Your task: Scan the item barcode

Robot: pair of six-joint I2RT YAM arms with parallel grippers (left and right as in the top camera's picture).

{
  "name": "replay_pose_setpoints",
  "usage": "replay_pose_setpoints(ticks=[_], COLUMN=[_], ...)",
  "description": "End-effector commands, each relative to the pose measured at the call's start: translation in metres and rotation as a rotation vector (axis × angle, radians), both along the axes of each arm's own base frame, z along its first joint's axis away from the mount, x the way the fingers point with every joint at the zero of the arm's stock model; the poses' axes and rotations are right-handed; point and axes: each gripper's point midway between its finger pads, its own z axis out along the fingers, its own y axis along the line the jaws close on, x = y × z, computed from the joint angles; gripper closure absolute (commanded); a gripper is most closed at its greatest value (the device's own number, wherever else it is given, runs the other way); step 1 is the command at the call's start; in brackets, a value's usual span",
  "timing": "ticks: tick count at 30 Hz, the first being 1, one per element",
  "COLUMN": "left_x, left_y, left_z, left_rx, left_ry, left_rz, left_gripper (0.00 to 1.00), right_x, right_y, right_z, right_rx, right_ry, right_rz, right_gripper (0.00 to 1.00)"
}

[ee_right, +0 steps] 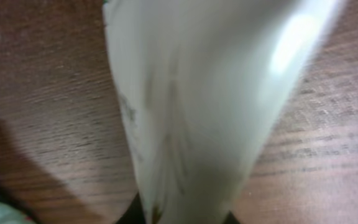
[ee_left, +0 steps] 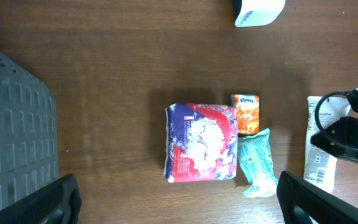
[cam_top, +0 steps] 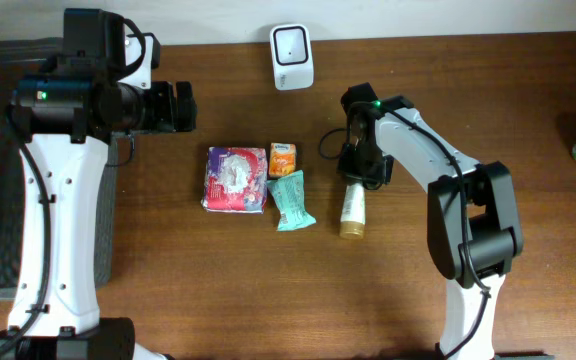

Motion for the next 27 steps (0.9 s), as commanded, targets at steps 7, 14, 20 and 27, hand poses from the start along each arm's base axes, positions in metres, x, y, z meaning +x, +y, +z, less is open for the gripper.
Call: replay_pose_setpoints(ticks=[7,14,20,27], left_x=[-0.003,-0.003,-0.003,-0.003], left_y=[-0.001,0.0,-0.001,0.0], left_z=[0.007,0.007,0.007,0.007], left_rx=[-0.005,-0.005,-0.005,-0.005], left_ry=[-0.019,-0.019,-0.019,-0.019], left_rz=[-0.01,-0.01,-0.01,-0.01], left_gripper=[0.01,0.01,0.01,0.01], right_x=[0.037,0.081,0.079,0.071], right_y=[0.078,0.122,0.139,0.146], right_z=[0.085,0.199,0.237,0.263], right_rx=[0.581,0.879,1.096,1.22], right_ry=[-0.148,-0.46,-0.471,-0.553], right_rz=[0.273,0.449,0.456,0.599], right_gripper=[0.96,0.96,0.96,0.96])
